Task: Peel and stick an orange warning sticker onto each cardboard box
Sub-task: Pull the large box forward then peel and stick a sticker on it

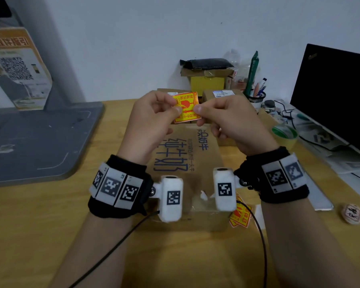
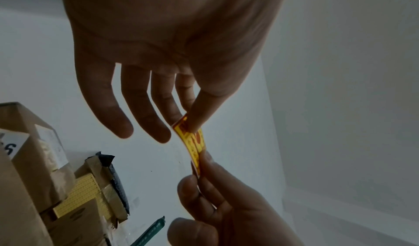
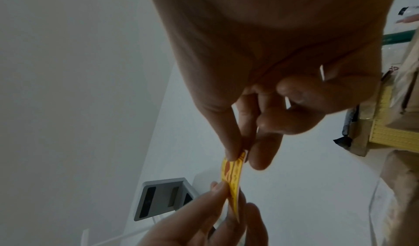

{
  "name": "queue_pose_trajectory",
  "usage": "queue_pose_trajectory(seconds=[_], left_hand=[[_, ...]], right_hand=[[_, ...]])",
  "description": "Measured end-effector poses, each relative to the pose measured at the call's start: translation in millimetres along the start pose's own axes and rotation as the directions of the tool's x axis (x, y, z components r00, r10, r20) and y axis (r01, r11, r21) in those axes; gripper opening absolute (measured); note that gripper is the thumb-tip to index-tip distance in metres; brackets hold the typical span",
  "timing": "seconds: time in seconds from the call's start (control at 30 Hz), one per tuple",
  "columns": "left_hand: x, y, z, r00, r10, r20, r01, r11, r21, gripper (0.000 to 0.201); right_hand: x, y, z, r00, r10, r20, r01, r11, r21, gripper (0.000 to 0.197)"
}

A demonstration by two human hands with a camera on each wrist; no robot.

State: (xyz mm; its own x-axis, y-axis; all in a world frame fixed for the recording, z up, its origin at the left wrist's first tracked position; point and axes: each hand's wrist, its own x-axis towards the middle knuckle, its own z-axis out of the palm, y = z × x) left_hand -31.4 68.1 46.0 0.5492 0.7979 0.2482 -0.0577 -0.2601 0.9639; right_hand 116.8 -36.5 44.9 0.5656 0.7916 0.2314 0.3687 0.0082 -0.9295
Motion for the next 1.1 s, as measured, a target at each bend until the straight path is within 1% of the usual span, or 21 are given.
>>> queue_pose_trajectory(seconds=[0.07, 0.13, 0.3, 0.43, 0.53, 0.6, 0.8, 0.93, 1.1], left_hand=[[-2, 1, 0, 1.0, 0.012, 0.016, -0.012, 1.0, 0.002, 0.018], [-2, 1, -1, 1.0, 0.024, -0.001, -0.024, 1.0, 0.001, 0.021], [-3, 3, 0, 0.999, 0.03, -0.03, -0.03, 1.0, 0.005, 0.019], [-7, 9, 3, 0.992, 0.121, -0.02, -0.119, 0.99, 0.076, 0.021], [-9, 10, 5, 0.996, 0.091, 0.002, -0.091, 0.994, 0.056, 0.019], [-10, 10, 6, 0.997, 0.07, 0.014, -0.07, 0.997, 0.032, 0.017], [-9, 7, 9, 0.997, 0.082, -0.004, -0.082, 0.996, 0.018, 0.012], [-7, 5, 11, 0.997, 0.078, -0.016, -0.078, 0.997, 0.01, 0.013], [-7, 4, 12, 0.997, 0.078, 0.007, -0.078, 0.997, 0.007, 0.017]], right_hand=[[2, -3, 1, 1.0, -0.006, -0.006, 0.006, 1.0, 0.001, 0.021], [1, -6, 1, 1.0, -0.017, 0.01, 0.017, 1.0, 0.006, 0.02], [-4, -11, -4, 0.998, -0.039, 0.04, 0.038, 0.999, 0.015, 0.016], [-6, -14, -4, 0.997, -0.08, 0.006, 0.08, 0.995, 0.056, 0.017], [-6, -15, -1, 0.994, -0.112, -0.018, 0.113, 0.987, 0.11, 0.014], [-7, -15, -1, 0.991, -0.132, -0.021, 0.134, 0.985, 0.105, 0.011], [-10, -13, -4, 0.975, -0.222, 0.029, 0.221, 0.974, 0.054, 0.015], [-9, -11, -6, 0.971, -0.236, 0.027, 0.234, 0.97, 0.063, 0.014], [-10, -11, -6, 0.95, -0.302, 0.082, 0.3, 0.953, 0.044, 0.012]])
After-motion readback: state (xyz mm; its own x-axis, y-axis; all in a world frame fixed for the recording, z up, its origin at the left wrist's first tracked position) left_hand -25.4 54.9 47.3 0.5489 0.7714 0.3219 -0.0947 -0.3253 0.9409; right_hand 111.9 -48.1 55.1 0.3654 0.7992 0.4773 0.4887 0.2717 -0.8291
